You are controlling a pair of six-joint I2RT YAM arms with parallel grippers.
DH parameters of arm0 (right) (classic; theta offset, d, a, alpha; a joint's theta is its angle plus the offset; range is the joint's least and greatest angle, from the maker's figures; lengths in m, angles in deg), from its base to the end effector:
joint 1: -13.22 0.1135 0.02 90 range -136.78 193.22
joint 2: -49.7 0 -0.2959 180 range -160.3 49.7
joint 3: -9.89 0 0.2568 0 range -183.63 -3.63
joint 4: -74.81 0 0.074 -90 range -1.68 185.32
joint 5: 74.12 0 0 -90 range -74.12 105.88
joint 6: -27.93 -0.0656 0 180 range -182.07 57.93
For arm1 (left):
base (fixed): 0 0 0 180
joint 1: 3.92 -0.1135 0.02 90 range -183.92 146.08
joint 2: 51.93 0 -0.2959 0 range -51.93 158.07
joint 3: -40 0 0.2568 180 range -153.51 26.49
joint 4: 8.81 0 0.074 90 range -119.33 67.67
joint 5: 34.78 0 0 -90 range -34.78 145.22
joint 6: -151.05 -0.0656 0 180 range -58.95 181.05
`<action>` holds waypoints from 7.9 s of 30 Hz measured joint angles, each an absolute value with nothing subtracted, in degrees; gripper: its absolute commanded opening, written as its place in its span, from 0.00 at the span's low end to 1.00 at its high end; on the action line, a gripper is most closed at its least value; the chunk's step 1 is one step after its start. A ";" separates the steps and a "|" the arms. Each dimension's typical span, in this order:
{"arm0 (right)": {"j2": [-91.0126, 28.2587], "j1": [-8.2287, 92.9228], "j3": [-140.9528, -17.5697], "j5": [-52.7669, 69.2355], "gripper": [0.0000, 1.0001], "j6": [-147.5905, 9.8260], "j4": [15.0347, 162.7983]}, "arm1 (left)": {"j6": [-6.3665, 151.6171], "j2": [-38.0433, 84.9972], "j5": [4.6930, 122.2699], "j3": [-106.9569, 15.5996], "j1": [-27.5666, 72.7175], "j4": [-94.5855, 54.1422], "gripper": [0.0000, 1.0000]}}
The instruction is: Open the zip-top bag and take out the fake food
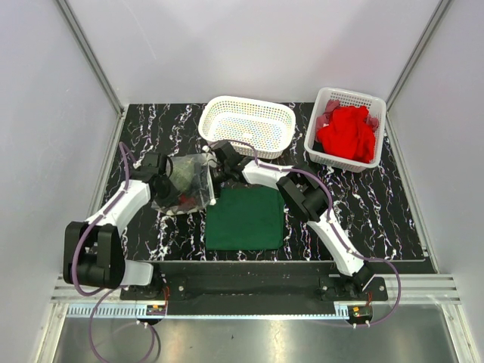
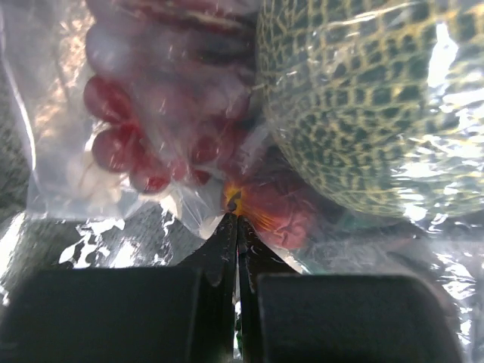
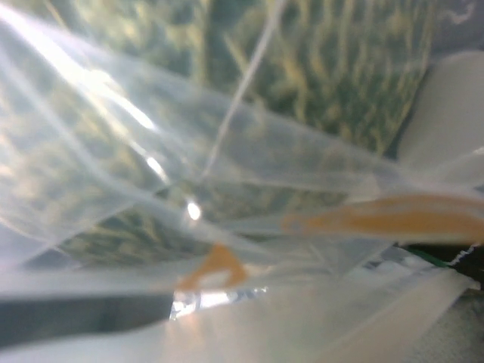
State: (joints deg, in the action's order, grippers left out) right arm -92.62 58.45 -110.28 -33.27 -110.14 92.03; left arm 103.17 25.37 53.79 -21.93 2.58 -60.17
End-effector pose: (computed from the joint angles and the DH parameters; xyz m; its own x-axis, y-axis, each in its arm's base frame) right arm 0.3749 0.4484 0.1234 -0.9504 -0.2671 -0.1596 -0.2531 0.3654 0.8958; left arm 0.2562 -0.0275 0.2059 -0.7464 -0.5898 -0.3084 -0.5355 0.8073 -0.2480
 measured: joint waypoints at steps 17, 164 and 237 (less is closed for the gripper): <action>-92.62 58.56 -110.06 -32.68 0.80 -112.28 91.52 | 103.55 24.52 61.11 -20.27 2.95 -55.32 0.00; -87.28 52.86 -128.79 -22.01 0.44 -110.97 106.01 | 99.79 28.01 68.50 -50.48 11.15 -60.32 0.00; -86.06 54.43 -126.93 -29.60 0.00 -107.76 94.39 | 91.46 20.23 53.92 -48.45 -0.42 -69.00 0.00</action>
